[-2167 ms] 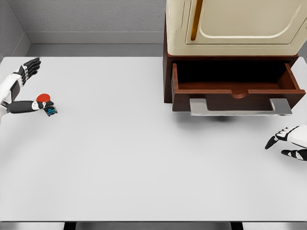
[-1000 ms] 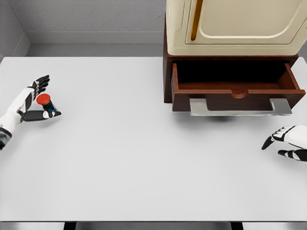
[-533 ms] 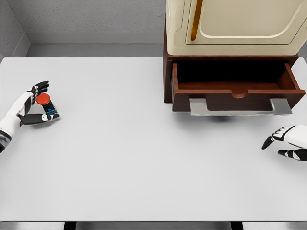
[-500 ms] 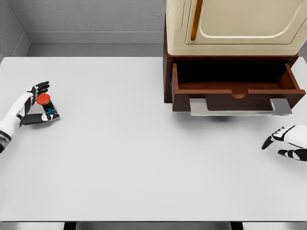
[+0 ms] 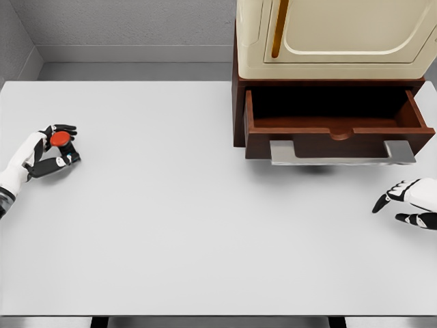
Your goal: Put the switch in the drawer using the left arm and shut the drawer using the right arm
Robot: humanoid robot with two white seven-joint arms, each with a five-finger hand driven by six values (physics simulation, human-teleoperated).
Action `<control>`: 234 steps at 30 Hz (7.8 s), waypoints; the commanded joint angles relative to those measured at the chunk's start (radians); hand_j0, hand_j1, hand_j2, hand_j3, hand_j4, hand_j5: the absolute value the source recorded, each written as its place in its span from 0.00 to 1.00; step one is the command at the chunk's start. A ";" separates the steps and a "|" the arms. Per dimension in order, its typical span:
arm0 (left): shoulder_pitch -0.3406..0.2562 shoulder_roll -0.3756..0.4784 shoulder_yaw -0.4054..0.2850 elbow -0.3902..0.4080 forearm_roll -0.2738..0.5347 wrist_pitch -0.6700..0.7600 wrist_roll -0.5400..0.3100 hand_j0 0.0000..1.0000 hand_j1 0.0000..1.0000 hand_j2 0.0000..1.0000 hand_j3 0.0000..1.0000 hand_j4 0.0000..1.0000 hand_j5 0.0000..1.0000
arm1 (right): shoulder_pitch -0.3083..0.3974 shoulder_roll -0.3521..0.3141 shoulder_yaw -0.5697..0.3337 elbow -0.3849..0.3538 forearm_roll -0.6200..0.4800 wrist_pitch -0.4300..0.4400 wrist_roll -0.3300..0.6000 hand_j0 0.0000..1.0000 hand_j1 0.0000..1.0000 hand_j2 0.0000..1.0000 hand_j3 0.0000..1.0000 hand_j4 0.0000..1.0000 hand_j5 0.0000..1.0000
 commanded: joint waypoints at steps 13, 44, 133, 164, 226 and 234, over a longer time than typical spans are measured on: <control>-0.002 0.000 0.000 -0.016 0.007 -0.002 0.000 0.46 0.46 0.46 0.46 0.46 0.46 | 0.000 -0.002 0.000 0.000 -0.007 0.002 0.000 0.59 0.59 0.59 0.59 0.59 0.59; 0.008 0.006 -0.038 -0.411 0.001 0.004 0.000 0.40 0.40 0.40 0.40 0.40 0.40 | 0.000 -0.002 -0.002 0.001 -0.008 0.002 0.000 0.59 0.59 0.59 0.59 0.59 0.59; -0.354 -0.510 -0.517 -0.570 -1.259 0.081 0.000 0.33 0.33 0.33 0.33 0.33 0.33 | -0.014 0.003 -0.002 -0.016 -0.008 0.002 0.004 0.59 0.59 0.59 0.59 0.59 0.59; -0.359 -0.510 -0.534 -0.624 -1.265 0.072 -0.001 1.00 1.00 1.00 1.00 1.00 1.00 | -0.014 0.003 0.000 -0.042 -0.008 0.002 0.003 0.59 0.59 0.59 0.59 0.59 0.59; -0.555 -0.033 -0.659 -0.452 0.581 0.340 -0.267 1.00 1.00 1.00 1.00 1.00 1.00 | -0.018 0.001 0.000 -0.039 -0.010 0.002 0.001 0.59 0.59 0.59 0.59 0.59 0.59; -0.549 -0.080 -0.667 -0.418 0.486 0.340 -0.262 1.00 1.00 1.00 1.00 1.00 1.00 | -0.018 0.003 0.000 -0.040 -0.010 0.002 0.001 0.59 0.59 0.59 0.59 0.59 0.59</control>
